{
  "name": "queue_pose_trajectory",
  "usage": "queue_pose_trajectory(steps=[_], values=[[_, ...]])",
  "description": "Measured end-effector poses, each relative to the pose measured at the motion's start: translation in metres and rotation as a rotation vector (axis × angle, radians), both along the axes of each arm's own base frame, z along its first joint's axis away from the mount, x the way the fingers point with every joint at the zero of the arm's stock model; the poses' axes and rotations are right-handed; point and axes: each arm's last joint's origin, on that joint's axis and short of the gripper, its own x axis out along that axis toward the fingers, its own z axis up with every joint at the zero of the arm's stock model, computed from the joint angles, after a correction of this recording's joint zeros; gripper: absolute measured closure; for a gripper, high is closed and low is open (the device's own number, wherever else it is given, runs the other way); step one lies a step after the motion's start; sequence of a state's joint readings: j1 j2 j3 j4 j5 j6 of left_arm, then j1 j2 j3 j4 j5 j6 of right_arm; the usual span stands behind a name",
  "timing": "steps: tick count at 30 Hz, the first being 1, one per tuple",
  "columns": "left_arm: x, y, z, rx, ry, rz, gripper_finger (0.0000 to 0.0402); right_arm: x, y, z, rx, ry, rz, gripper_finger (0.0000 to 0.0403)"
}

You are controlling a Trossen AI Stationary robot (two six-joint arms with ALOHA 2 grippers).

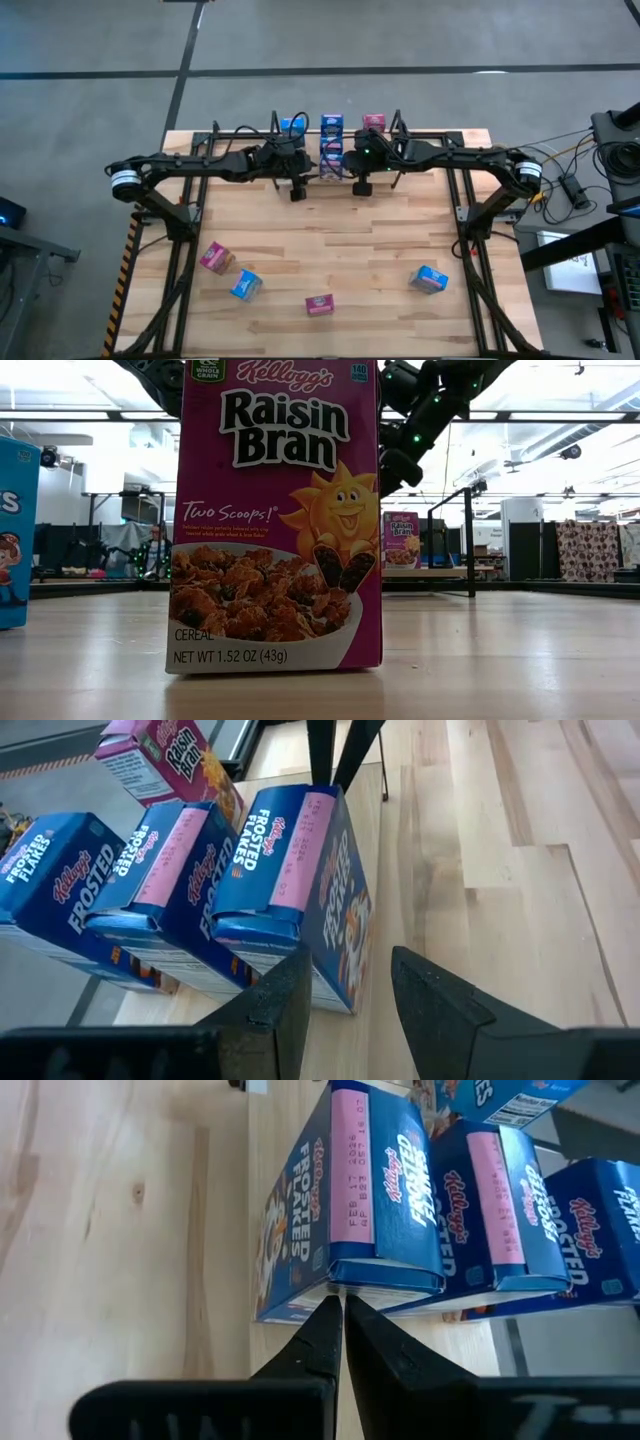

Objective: Stack cereal on shelf
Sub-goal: Put the dark blue cereal box on the shelf aligned with the other dark blue cereal box Adjust the dark blue cereal box on the shelf

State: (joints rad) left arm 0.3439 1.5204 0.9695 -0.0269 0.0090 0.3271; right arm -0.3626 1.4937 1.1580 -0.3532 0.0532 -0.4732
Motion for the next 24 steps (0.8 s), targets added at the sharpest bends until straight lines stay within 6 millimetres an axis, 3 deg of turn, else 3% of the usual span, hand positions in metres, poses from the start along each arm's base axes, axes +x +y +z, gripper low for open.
queue_pose_trajectory(steps=[17,24], values=[[0.002,0.006,-0.008,0.048,0.044,0.054,0.0279,0.000,-0.001,0.000,-0.009,0.004,0.006,0.0394],[0.005,0.008,-0.022,0.029,0.095,0.056,0.0302,-0.001,-0.001,-0.001,-0.004,0.013,0.001,0.0394]])
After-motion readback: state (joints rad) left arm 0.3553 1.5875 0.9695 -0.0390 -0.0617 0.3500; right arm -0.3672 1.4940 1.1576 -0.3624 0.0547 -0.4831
